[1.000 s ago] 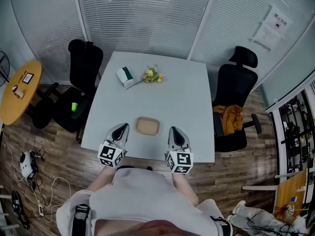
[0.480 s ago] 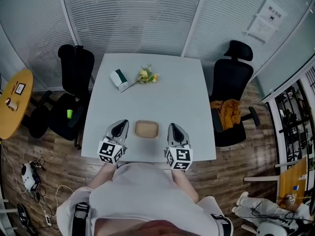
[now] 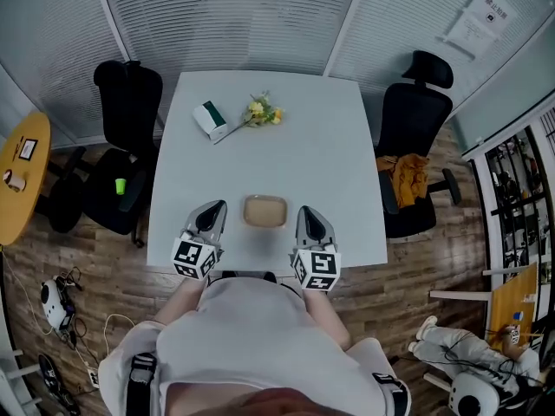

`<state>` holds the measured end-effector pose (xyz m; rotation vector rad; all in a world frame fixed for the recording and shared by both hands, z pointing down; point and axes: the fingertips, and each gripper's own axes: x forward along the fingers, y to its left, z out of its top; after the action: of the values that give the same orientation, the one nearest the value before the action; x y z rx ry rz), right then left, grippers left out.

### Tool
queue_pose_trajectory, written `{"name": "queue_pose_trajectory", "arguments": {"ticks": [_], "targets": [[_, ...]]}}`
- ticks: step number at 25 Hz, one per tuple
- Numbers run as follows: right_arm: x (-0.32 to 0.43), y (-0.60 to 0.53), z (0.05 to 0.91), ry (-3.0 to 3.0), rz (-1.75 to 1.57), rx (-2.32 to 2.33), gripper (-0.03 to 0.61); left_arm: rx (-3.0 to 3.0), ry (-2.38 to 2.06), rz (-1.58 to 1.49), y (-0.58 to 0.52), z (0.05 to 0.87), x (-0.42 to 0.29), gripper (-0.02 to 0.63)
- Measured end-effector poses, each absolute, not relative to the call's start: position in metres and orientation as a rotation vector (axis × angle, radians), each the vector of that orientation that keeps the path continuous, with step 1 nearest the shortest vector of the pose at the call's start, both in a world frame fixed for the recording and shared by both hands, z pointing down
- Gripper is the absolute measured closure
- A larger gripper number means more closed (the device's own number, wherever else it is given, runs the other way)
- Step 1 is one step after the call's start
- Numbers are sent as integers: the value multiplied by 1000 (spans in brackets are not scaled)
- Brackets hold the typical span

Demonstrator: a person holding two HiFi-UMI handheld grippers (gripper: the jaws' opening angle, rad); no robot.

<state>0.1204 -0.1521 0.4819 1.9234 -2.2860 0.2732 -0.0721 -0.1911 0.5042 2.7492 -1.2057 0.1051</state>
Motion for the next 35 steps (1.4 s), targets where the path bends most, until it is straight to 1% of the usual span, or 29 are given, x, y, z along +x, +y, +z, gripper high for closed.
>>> {"name": "queue_pose_trajectory", "arguments": {"ticks": [8, 16, 22, 30, 31, 32, 33, 35], "targets": [[111, -152, 512, -2219, 348, 1916, 572, 2712, -1146, 178, -194, 535, -79, 603], [102, -141, 562, -2142, 469, 1871, 572, 2661, -991, 256, -173, 571, -57, 604], [104, -137, 591, -2088, 550, 1861, 572, 2657, -959, 315, -163, 601, -51, 604], [106, -138, 610, -2059, 620, 1818, 572, 2649, -984, 324, -165, 601, -52, 604], [106, -139, 613, -2066, 636, 1807, 550, 2648, -987, 324, -166, 601, -52, 603], [106, -140, 615, -2066, 650, 1801, 437, 2648, -988, 324, -166, 601, -52, 603], [107, -142, 618, -2058, 660, 1801, 405, 2648, -989, 326, -166, 600, -52, 604], [109, -145, 622, -2037, 663, 1804, 405, 2650, -993, 332, -167, 600, -54, 603]]}}
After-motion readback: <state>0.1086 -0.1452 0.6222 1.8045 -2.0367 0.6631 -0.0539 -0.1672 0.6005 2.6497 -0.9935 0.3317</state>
